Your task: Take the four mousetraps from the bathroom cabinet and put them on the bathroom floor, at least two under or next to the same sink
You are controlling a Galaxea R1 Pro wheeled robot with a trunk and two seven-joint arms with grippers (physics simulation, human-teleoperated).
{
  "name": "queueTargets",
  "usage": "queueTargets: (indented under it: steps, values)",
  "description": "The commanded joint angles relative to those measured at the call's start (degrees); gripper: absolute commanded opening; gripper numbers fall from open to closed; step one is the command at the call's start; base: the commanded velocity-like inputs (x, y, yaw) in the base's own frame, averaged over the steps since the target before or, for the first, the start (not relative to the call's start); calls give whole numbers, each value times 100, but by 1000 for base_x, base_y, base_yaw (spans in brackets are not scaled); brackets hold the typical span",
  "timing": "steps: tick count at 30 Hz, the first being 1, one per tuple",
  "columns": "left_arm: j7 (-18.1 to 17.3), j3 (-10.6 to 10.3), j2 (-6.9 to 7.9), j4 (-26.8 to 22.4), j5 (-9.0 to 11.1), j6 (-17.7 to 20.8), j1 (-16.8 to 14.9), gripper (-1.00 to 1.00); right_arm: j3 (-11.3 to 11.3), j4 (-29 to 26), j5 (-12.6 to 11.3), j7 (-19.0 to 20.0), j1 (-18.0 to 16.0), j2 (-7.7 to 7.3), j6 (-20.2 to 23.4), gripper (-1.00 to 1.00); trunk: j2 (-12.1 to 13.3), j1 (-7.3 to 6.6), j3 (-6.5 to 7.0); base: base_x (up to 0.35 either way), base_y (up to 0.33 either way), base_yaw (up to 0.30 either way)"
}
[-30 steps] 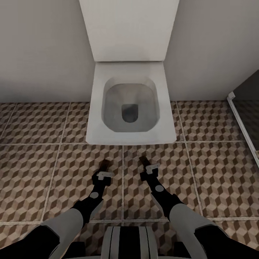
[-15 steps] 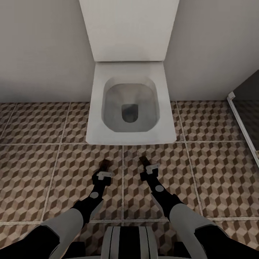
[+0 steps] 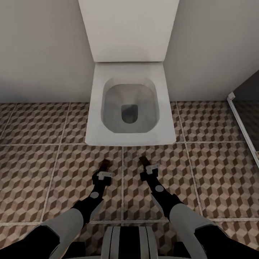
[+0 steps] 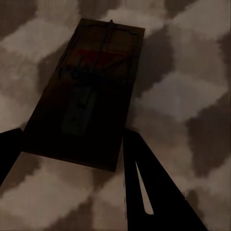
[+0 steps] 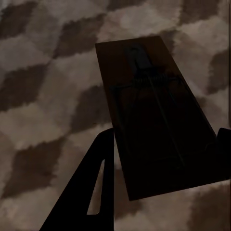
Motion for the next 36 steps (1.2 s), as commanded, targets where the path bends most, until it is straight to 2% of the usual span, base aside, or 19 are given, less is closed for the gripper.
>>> queueTargets:
  steps: [1, 13, 19, 20, 36]
  values:
    - [52, -52, 1, 5, 22, -11, -4, -100, 21, 7, 52, -61, -3, 0, -5, -100, -1, 0, -3, 150, -63, 0]
    - [52, -51, 1, 8, 22, -16, -4, -100, 21, 7, 52, -61, -3, 1, -5, -100, -1, 0, -3, 281, -101, 0]
    - [52, -51, 1, 9, 22, -16, -4, -100, 21, 7, 52, -61, -3, 1, -5, -100, -1, 0, -3, 89, -29, 0]
    - [52, -51, 1, 9, 22, -16, -4, -100, 21, 7, 52, -61, -3, -1, -5, 100, -1, 0, -3, 21, -7, 0]
    - [52, -52, 9, 17, 22, -16, -4, -100, 21, 7, 52, -61, -4, -2, -5, 100, -1, 0, -3, 2, -1, 0]
